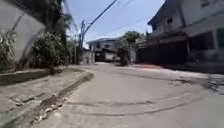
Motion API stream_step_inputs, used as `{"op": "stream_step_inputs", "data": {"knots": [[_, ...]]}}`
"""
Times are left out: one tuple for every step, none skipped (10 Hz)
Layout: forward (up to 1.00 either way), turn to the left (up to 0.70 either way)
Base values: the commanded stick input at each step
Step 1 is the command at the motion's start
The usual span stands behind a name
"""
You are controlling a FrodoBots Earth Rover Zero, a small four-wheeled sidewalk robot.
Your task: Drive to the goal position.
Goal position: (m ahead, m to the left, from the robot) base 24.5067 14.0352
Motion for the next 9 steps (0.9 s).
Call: {"op": "stream_step_inputs", "data": {"knots": [[1.00,0.00],[1.00,0.00],[1.00,0.00],[1.00,0.00],[1.00,0.00],[1.00,0.00],[1.00,0.00],[1.00,0.00],[1.00,0.00]]}}
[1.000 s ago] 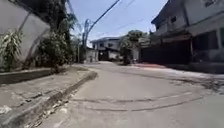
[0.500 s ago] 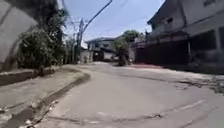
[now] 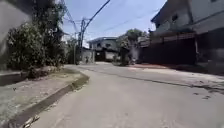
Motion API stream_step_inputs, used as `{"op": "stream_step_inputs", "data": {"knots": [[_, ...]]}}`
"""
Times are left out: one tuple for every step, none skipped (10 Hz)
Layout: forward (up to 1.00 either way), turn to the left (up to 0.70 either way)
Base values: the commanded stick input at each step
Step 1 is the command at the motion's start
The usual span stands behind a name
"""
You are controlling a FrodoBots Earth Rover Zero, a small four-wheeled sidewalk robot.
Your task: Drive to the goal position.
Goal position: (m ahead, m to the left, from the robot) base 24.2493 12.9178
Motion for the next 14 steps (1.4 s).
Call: {"op": "stream_step_inputs", "data": {"knots": [[1.00,0.00],[1.00,0.00],[1.00,0.00],[1.00,0.00],[1.00,0.00],[1.00,0.00],[1.00,0.00],[1.00,0.00],[1.00,0.00],[1.00,0.00],[1.00,0.00],[1.00,0.00],[1.00,0.00],[1.00,0.00]]}}
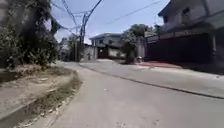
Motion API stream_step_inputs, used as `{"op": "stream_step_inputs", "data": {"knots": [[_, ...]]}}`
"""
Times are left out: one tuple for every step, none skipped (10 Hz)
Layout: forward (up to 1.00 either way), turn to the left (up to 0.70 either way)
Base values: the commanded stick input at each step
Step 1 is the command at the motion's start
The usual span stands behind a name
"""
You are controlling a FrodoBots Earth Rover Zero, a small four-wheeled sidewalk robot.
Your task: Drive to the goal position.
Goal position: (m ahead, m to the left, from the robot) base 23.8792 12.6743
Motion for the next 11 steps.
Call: {"op": "stream_step_inputs", "data": {"knots": [[1.00,0.00],[1.00,0.00],[1.00,0.00],[1.00,0.00],[1.00,0.00],[1.00,0.00],[1.00,0.00],[1.00,0.00],[1.00,0.00],[1.00,0.00],[1.00,0.00]]}}
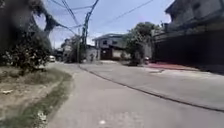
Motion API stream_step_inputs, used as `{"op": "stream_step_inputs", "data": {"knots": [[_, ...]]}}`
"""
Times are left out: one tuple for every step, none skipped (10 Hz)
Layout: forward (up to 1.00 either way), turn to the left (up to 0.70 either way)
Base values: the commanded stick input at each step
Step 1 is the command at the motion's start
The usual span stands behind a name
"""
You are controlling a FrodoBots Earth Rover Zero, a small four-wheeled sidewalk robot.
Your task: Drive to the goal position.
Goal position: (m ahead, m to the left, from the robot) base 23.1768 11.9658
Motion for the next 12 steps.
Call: {"op": "stream_step_inputs", "data": {"knots": [[1.00,0.00],[1.00,0.00],[1.00,0.00],[1.00,0.00],[1.00,0.00],[1.00,0.00],[1.00,0.00],[1.00,0.22],[1.00,0.40],[1.00,0.40],[1.00,0.32],[1.00,0.13]]}}
